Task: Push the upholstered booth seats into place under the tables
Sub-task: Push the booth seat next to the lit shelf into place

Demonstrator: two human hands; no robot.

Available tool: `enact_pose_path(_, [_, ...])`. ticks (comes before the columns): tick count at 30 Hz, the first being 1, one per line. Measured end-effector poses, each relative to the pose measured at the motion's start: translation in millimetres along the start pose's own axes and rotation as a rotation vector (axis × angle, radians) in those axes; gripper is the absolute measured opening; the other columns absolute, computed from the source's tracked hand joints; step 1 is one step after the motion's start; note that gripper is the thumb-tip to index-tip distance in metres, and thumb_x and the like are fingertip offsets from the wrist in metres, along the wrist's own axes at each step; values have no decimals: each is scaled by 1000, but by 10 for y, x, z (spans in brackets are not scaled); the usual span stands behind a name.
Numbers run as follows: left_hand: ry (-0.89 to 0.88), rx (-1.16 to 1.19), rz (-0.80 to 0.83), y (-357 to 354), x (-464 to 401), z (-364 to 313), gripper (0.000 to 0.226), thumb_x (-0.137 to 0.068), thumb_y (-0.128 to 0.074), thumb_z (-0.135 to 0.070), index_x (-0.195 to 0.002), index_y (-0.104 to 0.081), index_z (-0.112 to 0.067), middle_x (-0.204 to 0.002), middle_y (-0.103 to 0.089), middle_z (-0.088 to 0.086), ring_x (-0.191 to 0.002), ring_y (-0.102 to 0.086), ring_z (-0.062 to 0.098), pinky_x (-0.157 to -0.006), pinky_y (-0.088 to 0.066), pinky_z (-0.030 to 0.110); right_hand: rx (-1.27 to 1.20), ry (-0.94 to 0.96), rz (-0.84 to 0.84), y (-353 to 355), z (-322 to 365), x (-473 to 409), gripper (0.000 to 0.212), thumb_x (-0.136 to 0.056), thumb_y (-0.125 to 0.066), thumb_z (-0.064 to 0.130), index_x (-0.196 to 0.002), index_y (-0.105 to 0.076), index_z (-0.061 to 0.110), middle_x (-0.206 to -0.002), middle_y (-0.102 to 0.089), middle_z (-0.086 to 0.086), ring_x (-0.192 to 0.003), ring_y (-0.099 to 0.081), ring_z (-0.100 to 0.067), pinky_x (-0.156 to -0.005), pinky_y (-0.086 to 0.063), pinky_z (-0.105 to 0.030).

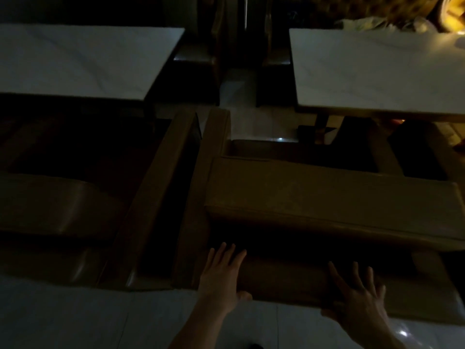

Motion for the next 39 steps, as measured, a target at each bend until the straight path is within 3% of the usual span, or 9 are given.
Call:
enact_pose_path(6, [21, -46, 62, 53, 72, -42, 104, -77, -67, -60, -154, -2, -36, -165, -4, -3, -150, 9, 22, -121, 6, 45, -35, 33, 107, 166, 9, 97, 113, -76, -56, 77, -141, 30, 44, -163, 22, -11, -148, 17, -42, -120, -9, -62])
enact_pose_path(9, [46, -25, 108, 100, 158, -53, 99, -83, -63, -57, -155, 2, -36, -165, 3, -2, -150, 11, 22, -121, 1, 44, -86, 34, 132, 271, 35, 190, 106, -79, -57, 74, -152, 15, 44, -164, 18, -7, -150, 12, -37, -120, -11, -61])
enact_pose_path(14, [36, 1, 139, 371, 388, -73, 88, -87, -57, -61, -155, -8, -36, -165, -10, -3, -150, -6, 23, -121, -7, 42, -133, 69, 11, 486, 201, 536, 90, -85, -51, 70, -155, -1, 42, -167, 0, -3, -153, -1, -30, -121, -16, -54])
enact_pose_path(18, [8, 22, 112, 739, 595, -93, 89, -84, -57, -66, -155, -13, -35, -163, -18, -2, -148, -17, 23, -120, -14, 43, -154, 70, -31, 652, 332, 880, 96, -76, -37, 85, -155, -7, 41, -166, -10, 0, -153, -5, -29, -121, -19, -52])
enact_pose_path(22, [-43, 17, 65, 1104, 756, -196, 91, -82, -55, -71, -155, -13, -35, -162, -21, -2, -145, -24, 22, -118, -19, 41, -128, 50, -117, 917, 384, 1174, 89, -85, -61, 54, -156, -8, 38, -164, -17, -7, -151, -14, -32, -117, -28, -49])
enact_pose_path(27, [-104, 13, 79, 1449, 889, -500, 94, -80, -55, -76, -155, -15, -36, -160, -26, -4, -142, -30, 20, -114, -29, 40, -98, 44, -170, 1172, 354, 1464, 92, -85, -66, 48, -155, -7, 41, -163, -19, -7, -150, -17, -34, -117, -27, -52])
enact_pose_path(34, [-184, -58, 88, 1785, 988, -1276, 97, -75, -57, -79, -154, -18, -37, -158, -29, -5, -140, -32, 19, -110, -35, 42, -216, 39, -233, 1499, -216, 1972, 82, -90, -58, 53, -156, -11, 39, -165, -13, -8, -151, -12, -31, -120, -18, -54])
enact_pose_path(39, [-241, -75, 54, 1854, 1031, -2271, 95, -75, -58, -78, -153, -19, -40, -157, -29, -7, -139, -35, 19, -104, -42, 41, -303, 11, -310, 1480, -1215, 2267, 82, -83, -51, 66, -154, -16, 41, -161, -25, -4, -148, -22, -29, -117, -26, -51])
Point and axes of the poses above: each hand's wrist, its own x-axis away from the middle knuckle, its own y-axis out of the back of the hand, z = x × y, the point moved 8 cm from there along -x, towards the middle knuckle
